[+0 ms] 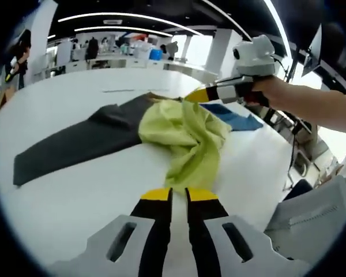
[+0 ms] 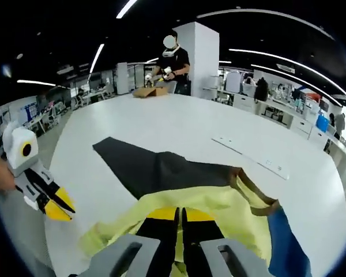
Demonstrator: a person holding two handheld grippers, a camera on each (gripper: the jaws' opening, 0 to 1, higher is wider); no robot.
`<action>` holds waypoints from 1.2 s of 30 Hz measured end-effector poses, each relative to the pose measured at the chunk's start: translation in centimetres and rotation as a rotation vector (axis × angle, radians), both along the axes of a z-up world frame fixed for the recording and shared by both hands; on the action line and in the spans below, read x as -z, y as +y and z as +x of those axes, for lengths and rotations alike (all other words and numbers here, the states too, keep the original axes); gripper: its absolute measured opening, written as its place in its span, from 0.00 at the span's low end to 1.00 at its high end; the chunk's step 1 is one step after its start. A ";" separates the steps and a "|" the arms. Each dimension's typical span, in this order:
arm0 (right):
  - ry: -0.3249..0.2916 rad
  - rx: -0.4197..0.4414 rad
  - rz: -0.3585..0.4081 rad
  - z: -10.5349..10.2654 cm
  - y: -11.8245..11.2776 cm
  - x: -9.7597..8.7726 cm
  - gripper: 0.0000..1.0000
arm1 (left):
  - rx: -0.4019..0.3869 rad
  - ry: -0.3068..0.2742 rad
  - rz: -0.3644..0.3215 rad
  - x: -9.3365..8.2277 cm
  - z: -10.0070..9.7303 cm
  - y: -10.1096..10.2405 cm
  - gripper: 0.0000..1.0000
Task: Fold the garment on the visible template until the final outline fits inside the template.
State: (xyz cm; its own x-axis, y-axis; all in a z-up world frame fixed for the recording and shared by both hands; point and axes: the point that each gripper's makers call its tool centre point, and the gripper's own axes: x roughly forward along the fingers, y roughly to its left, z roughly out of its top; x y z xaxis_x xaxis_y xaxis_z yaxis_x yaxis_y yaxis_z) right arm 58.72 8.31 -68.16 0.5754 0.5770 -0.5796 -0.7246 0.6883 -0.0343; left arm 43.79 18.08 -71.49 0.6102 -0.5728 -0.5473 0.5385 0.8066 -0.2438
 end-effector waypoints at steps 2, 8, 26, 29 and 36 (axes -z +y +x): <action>-0.013 0.020 -0.016 0.9 -0.2 0.0 0.00 | -0.003 -0.003 -0.002 -0.1 0.0 0.1 0.06; -0.004 0.030 -0.117 2.3 -0.8 1.7 0.00 | -0.010 -0.004 -0.006 -0.2 0.0 0.2 0.06; -0.028 -0.003 -0.035 0.6 -2.8 -0.9 0.16 | 0.016 0.014 -0.002 0.4 -0.2 -0.1 0.06; -0.058 -0.031 -0.022 -0.9 -3.1 -2.2 0.15 | 0.026 0.015 0.002 0.5 -0.2 -0.3 0.06; -0.091 -0.160 -0.065 -5.9 -2.3 -1.5 0.13 | 0.047 0.011 0.005 0.3 -0.3 -1.1 0.07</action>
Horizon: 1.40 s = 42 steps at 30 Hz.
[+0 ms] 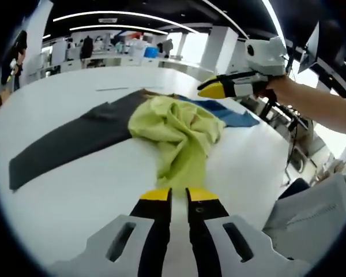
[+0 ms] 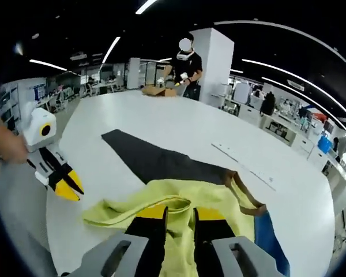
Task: Fold the garment on the visible template until the final outline fits inside the template.
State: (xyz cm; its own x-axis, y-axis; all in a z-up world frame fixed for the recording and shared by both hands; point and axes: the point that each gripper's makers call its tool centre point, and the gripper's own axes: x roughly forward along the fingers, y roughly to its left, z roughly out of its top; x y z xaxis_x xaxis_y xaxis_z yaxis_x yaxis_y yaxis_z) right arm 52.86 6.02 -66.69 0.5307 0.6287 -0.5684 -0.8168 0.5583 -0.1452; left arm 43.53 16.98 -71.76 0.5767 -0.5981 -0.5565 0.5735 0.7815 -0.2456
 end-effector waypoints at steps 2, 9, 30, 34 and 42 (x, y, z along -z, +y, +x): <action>0.012 -0.027 -0.012 -1.4 0.3 0.8 0.12 | 0.007 0.000 -0.003 -0.1 0.0 -0.4 0.07; 0.060 -0.078 -0.067 -5.3 0.7 4.8 0.10 | 0.034 -0.006 0.006 -0.1 -0.1 -1.5 0.09; 0.126 -0.036 -0.157 -4.9 0.2 9.2 0.11 | 0.120 -0.026 0.141 1.8 0.1 -4.1 0.14; 0.136 -0.026 -0.152 -4.5 0.1 9.3 0.09 | 0.129 -0.029 0.180 2.4 0.3 -4.1 0.14; 0.161 0.002 -0.134 -4.2 -0.3 9.4 0.01 | 0.145 -0.014 0.226 3.4 0.1 -3.9 0.10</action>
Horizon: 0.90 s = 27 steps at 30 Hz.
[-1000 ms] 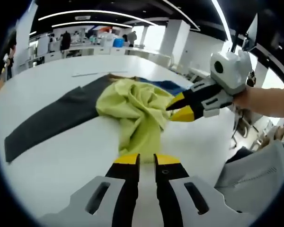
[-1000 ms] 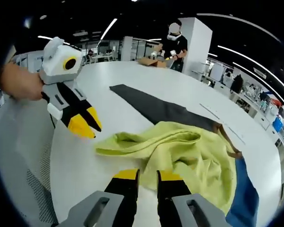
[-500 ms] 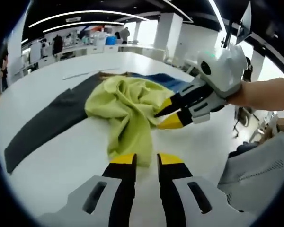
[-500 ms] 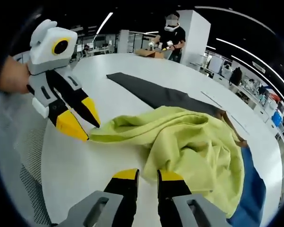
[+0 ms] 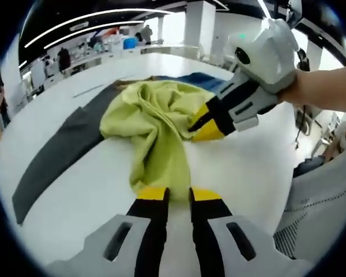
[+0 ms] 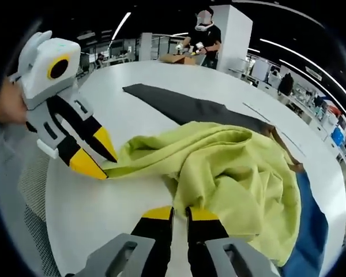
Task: Fold the garment on the visible template until the final outline fits inside the template.
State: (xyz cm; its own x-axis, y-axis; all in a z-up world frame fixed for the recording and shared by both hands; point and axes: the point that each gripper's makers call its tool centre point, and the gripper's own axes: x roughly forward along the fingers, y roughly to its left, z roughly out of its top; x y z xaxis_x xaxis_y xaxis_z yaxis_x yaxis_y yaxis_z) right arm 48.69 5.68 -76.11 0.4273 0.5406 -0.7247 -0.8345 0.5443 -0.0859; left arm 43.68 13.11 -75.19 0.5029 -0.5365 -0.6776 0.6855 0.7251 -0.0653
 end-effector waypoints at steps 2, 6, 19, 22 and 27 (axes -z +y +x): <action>0.004 0.003 0.002 0.0 0.0 0.0 0.01 | 0.001 0.006 0.002 0.2 0.0 0.1 0.10; -0.007 -0.006 -0.006 0.0 0.0 0.0 0.00 | -0.004 0.005 0.002 0.2 0.0 0.1 0.06; -0.027 0.061 0.097 -0.2 -1.5 -3.1 0.00 | -0.010 -0.019 -0.002 -0.6 0.3 1.2 0.00; -0.043 0.085 0.134 -0.1 -2.3 -4.3 0.00 | -0.021 -0.029 -0.017 -1.3 0.5 1.5 0.00; -0.070 0.138 0.193 0.0 -4.3 -6.5 0.00 | -0.042 -0.060 -0.031 -2.8 0.9 2.6 0.00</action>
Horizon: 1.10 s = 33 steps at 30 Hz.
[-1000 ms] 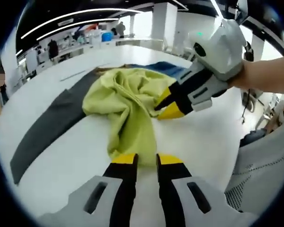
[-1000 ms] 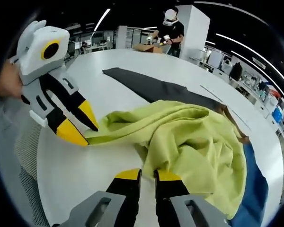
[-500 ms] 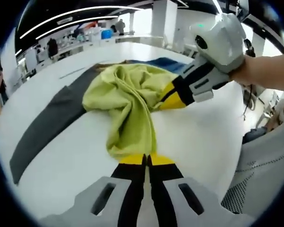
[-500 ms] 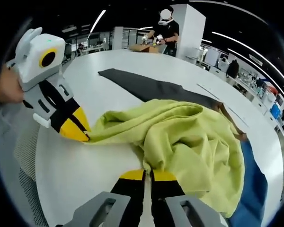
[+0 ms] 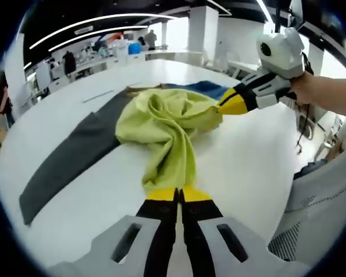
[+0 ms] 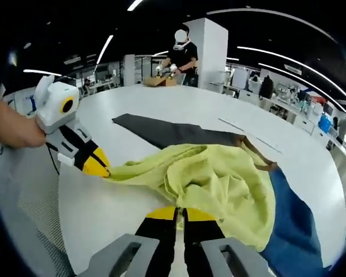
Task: Fold the garment on the visible template until the final outline fits inside the template.
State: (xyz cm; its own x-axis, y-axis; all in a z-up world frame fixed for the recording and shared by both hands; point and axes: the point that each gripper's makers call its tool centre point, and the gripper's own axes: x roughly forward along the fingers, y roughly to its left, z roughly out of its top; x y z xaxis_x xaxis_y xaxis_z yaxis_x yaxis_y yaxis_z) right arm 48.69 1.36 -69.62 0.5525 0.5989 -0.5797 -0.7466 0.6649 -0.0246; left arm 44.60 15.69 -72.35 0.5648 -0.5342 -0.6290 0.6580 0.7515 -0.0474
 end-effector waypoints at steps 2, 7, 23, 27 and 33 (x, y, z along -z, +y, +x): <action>-0.012 0.030 0.024 0.0 -1.3 -0.9 0.00 | -0.017 -0.014 -0.013 -0.8 0.3 0.5 0.00; -0.027 0.095 0.049 -0.3 -4.3 -1.8 0.00 | -0.057 -0.044 -0.033 -2.2 0.6 2.0 0.00; -0.017 0.283 0.102 -3.9 -12.5 -2.0 0.00 | -0.135 -0.062 -0.036 -3.1 -0.8 6.2 0.00; -0.006 0.314 0.125 -5.3 -13.6 -2.2 0.00 | -0.134 -0.055 -0.034 -3.0 -1.3 6.5 0.00; -0.001 0.327 0.131 -7.3 -14.4 -2.4 0.00 | -0.113 -0.038 -0.037 -2.8 -2.4 6.1 0.00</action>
